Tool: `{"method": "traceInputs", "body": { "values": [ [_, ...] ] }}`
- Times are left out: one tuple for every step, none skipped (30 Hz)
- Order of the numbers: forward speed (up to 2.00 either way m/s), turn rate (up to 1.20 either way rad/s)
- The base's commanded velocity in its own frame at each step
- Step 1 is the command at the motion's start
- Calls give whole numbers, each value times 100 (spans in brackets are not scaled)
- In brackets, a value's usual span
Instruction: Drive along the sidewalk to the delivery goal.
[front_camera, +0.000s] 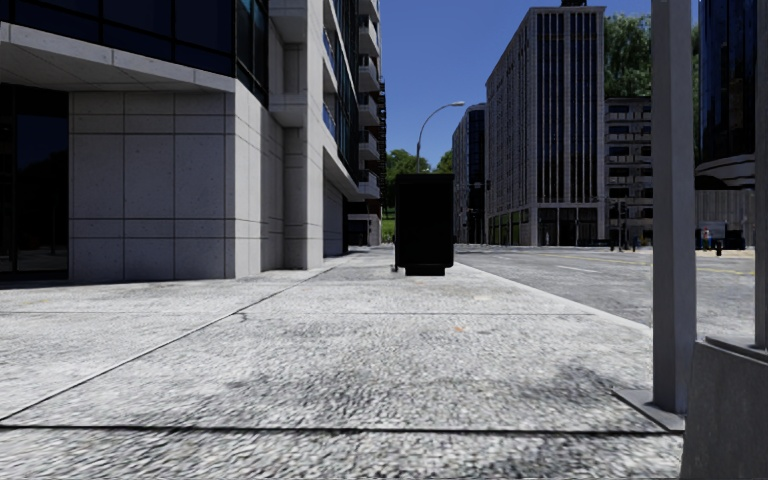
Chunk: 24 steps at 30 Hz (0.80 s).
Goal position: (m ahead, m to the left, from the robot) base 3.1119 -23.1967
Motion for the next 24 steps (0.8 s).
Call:
{"method": "traceInputs", "body": {
  "values": [
    [200,0],
    [200,0],
    [200,0],
    [200,0],
    [200,0],
    [200,0],
    [200,0],
    [200,0],
    [200,0],
    [200,0],
    [200,0],
    [200,0],
    [200,0],
    [200,0],
    [200,0],
    [200,0],
    [200,2],
    [200,13],
    [200,13],
    [200,28],
    [200,35],
    [200,43],
    [200,48],
    [200,48]
  ]
}}
